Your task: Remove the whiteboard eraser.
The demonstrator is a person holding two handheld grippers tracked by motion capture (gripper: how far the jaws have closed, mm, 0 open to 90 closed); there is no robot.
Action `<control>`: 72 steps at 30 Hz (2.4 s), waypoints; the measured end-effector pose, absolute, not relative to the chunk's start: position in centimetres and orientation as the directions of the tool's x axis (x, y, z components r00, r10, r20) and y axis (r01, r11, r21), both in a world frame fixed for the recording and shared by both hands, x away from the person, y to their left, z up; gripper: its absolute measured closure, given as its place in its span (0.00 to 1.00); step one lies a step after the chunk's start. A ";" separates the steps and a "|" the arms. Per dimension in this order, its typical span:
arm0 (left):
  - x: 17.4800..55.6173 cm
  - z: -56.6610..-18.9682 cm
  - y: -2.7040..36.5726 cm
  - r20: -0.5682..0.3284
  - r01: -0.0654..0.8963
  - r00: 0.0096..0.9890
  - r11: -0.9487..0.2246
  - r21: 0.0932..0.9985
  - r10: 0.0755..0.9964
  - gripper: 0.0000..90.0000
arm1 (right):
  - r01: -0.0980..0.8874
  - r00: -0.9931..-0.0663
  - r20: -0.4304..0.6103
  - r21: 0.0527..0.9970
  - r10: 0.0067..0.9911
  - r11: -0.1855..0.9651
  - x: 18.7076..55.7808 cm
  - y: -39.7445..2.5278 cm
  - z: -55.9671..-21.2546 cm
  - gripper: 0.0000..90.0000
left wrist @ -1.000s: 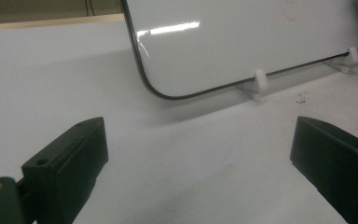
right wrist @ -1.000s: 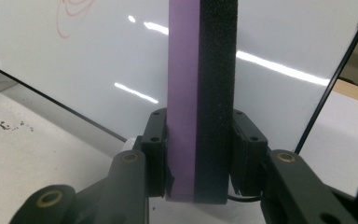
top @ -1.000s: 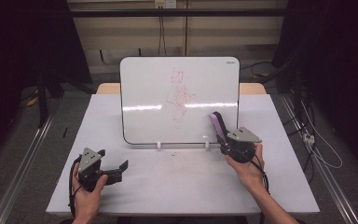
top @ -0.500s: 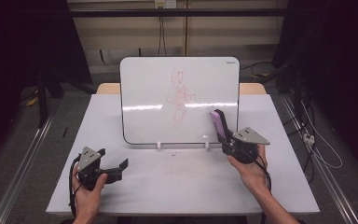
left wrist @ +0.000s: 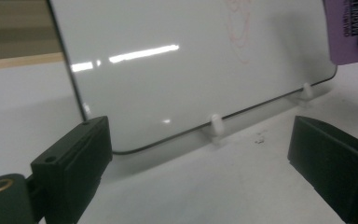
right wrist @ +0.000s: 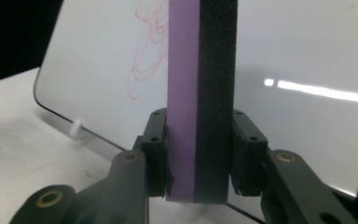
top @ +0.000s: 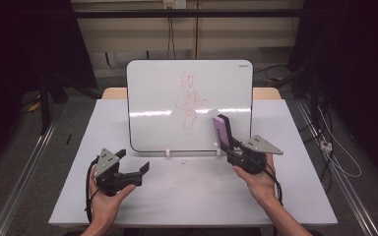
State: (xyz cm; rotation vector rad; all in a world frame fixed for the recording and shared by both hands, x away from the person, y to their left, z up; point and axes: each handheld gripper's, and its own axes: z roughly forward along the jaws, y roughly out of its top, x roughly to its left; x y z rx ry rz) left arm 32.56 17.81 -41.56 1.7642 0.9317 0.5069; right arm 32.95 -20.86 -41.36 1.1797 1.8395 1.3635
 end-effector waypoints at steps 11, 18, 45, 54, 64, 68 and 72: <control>34.1 -40.0 14.5 -0.151 0.318 0.671 -0.099 0.943 0.726 0.07 | 0.298 -0.513 0.089 0.951 0.853 0.081 33.5 -18.3 -40.8 0.71; 35.2 -39.1 12.6 -0.188 0.283 0.684 -0.018 0.959 0.704 0.08 | 0.309 -0.528 0.140 0.950 0.837 0.036 33.6 -17.5 -40.6 0.71; 37.5 -38.1 8.2 -0.245 0.217 0.724 0.124 0.968 0.645 0.09 | 0.340 -0.599 0.258 0.939 0.758 -0.052 33.8 -13.8 -40.4 0.71; 37.5 -39.0 7.4 -0.255 0.219 0.740 0.135 0.966 0.622 0.27 | 0.356 -0.602 0.288 0.932 0.745 -0.072 33.8 -13.5 -40.6 0.71; 37.3 -39.9 7.2 -0.300 0.247 0.743 0.172 0.954 0.598 0.41 | 0.358 -0.596 0.294 0.930 0.747 -0.081 33.8 -13.6 -40.8 0.71; 37.4 -40.0 7.2 -0.316 0.260 0.740 0.182 0.948 0.594 0.42 | 0.363 -0.593 0.300 0.928 0.748 -0.084 33.8 -13.5 -40.9 0.71; 37.4 -40.1 7.1 -0.329 0.271 0.738 0.187 0.944 0.589 0.43 | 0.361 -0.593 0.305 0.928 0.745 -0.093 33.8 -13.5 -41.0 0.71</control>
